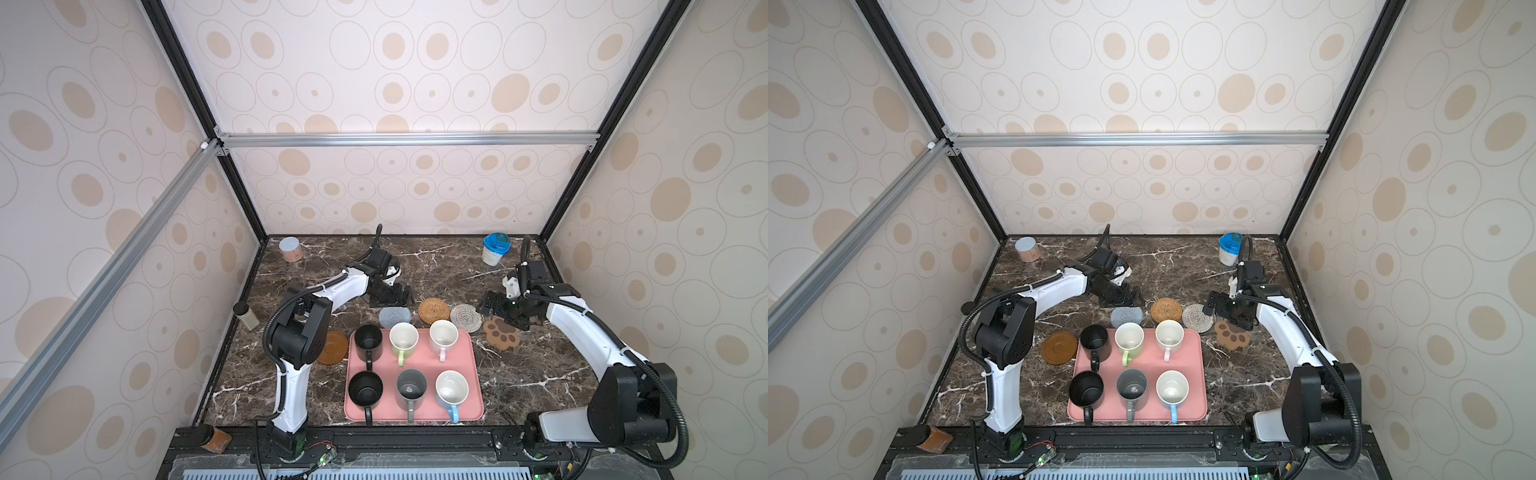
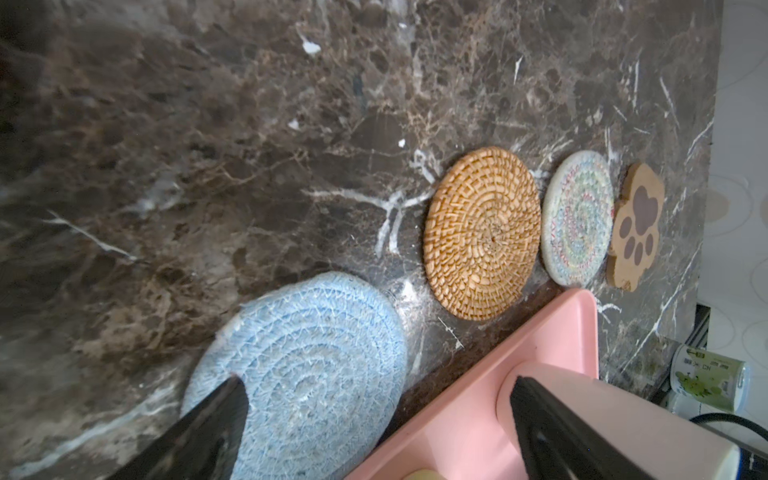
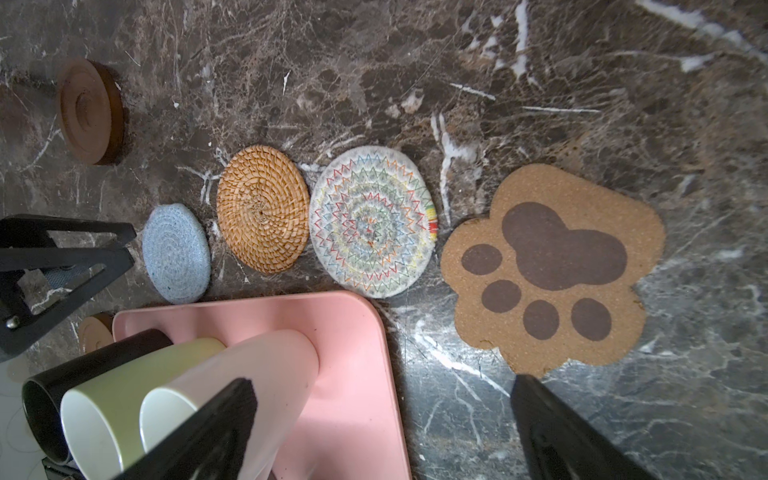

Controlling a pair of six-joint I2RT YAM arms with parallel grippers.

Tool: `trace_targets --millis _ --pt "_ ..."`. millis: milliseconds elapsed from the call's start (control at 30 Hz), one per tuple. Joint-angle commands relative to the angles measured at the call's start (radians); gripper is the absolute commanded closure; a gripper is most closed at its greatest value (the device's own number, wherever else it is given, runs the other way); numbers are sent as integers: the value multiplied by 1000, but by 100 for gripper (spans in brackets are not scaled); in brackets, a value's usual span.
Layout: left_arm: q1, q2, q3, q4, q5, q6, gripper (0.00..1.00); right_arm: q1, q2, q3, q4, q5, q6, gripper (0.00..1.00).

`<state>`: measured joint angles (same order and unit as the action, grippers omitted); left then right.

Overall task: Place cups on coasters
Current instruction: Move the coaster to the top-center of the table.

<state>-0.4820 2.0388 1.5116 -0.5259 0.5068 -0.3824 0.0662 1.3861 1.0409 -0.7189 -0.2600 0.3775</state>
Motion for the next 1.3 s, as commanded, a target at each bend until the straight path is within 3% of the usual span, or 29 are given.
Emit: trace_targets --millis 0,400,667,933,1267 --pt "-12 27 25 -54 31 54 0 7 6 18 -25 -6 -6 0" --pt "-14 164 88 14 -10 24 0 8 -7 -2 -37 5 -2 0" --pt "-14 350 351 59 -30 -58 0 8 -15 5 -40 7 5 0" --pt "-12 521 638 -33 -120 -91 0 8 -27 4 -42 7 14 0" --pt "3 537 663 -22 -171 -108 0 7 -31 -4 -36 1 20 0"
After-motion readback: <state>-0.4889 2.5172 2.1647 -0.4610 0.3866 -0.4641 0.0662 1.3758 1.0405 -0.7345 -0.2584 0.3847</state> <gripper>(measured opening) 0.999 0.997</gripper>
